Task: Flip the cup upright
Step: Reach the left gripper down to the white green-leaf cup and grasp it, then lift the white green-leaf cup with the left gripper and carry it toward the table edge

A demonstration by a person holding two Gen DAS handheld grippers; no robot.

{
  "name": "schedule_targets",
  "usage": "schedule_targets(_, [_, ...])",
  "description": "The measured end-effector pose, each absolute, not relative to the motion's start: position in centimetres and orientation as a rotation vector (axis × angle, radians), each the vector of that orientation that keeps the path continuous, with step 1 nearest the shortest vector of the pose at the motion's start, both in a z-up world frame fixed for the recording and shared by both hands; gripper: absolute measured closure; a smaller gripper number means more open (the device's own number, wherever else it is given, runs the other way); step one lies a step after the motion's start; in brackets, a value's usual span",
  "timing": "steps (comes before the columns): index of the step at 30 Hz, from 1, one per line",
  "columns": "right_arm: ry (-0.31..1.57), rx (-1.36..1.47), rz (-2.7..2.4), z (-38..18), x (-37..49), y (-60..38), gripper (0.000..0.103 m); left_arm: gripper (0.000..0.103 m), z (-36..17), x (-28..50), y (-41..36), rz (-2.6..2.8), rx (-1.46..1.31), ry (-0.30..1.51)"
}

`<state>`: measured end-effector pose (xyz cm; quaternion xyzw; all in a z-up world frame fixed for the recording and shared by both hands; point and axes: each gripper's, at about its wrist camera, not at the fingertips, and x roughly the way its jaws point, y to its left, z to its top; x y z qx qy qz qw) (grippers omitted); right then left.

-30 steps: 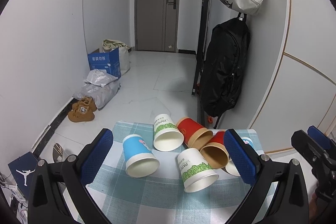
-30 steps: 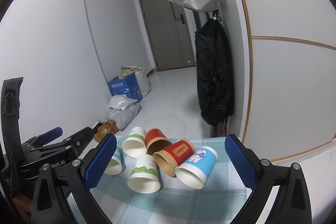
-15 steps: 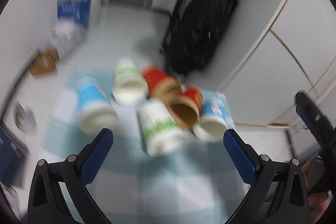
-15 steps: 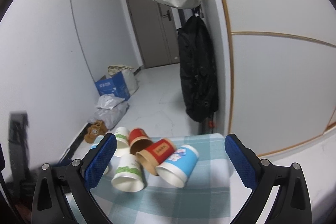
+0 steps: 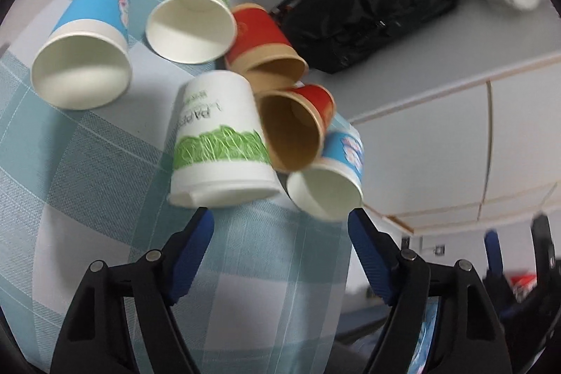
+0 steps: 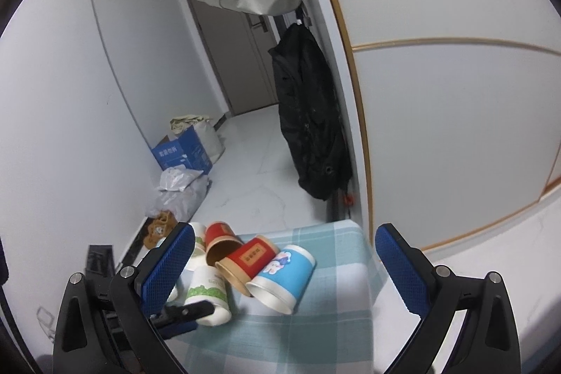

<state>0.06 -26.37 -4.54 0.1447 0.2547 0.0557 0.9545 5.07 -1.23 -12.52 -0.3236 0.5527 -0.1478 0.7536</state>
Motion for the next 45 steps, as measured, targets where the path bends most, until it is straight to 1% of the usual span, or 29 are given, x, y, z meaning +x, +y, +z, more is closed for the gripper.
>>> schedule_targets(6, [0.515,0.315,0.126,-4.5,-0.2,-26.8,0.0,0.028,-12.9,6.4,-1.7,-0.267,-0.696,1.194])
schedule_targets(7, [0.515,0.315,0.129,-4.5,-0.2,-26.8,0.0,0.032,-12.9,6.5,-1.7,-0.257,-0.695,1.19])
schedule_targets(8, [0.514,0.315,0.133,-4.5,-0.3,-26.8,0.0,0.038,-13.0,6.4,-1.7,-0.25,-0.693,1.189])
schedule_targets(9, [0.512,0.315,0.135,-4.5,-0.4,-26.8,0.0,0.049,-13.1,6.5,-1.7,-0.244,-0.688,1.193])
schedule_targets(10, [0.512,0.316,0.138,-4.5,-0.4,-26.8,0.0,0.057,-13.2,6.7,-1.8,-0.241,-0.688,1.197])
schedule_targets(11, [0.513,0.319,0.141,-4.5,-0.4,-26.8,0.0,0.062,-13.5,6.7,-1.7,-0.238,-0.687,1.199])
schedule_targets(13, [0.52,0.327,0.154,-4.6,-0.3,-26.8,0.0,0.079,-14.0,6.7,-1.5,-0.224,-0.684,1.205])
schedule_targets(14, [0.522,0.331,0.159,-4.6,-0.3,-26.8,0.0,0.083,-14.2,6.8,-1.4,-0.227,-0.688,1.208])
schedule_targets(15, [0.523,0.333,0.16,-4.6,-0.3,-26.8,0.0,0.091,-14.5,6.8,-1.1,-0.23,-0.69,1.209])
schedule_targets(16, [0.523,0.334,0.164,-4.6,-0.3,-26.8,0.0,0.097,-14.6,6.7,-0.9,-0.226,-0.685,1.211])
schedule_targets(25, [0.532,0.333,0.16,-4.9,-0.3,-26.5,0.0,0.102,-14.5,5.9,0.4,-0.256,-0.655,1.182])
schedule_targets(33, [0.53,0.324,0.16,-4.9,-0.4,-26.1,0.0,0.102,-13.9,4.8,1.9,-0.249,-0.628,1.175])
schedule_targets(35, [0.53,0.322,0.162,-5.0,-0.4,-26.1,0.0,0.102,-13.9,4.7,1.2,-0.249,-0.62,1.172])
schedule_targets(40, [0.527,0.314,0.165,-5.1,-0.6,-26.1,0.0,0.102,-12.7,4.0,1.0,-0.257,-0.59,1.158])
schedule_targets(45, [0.534,0.313,0.161,-5.5,-0.8,-26.0,0.0,0.102,-10.6,3.1,0.5,-0.281,-0.501,1.125])
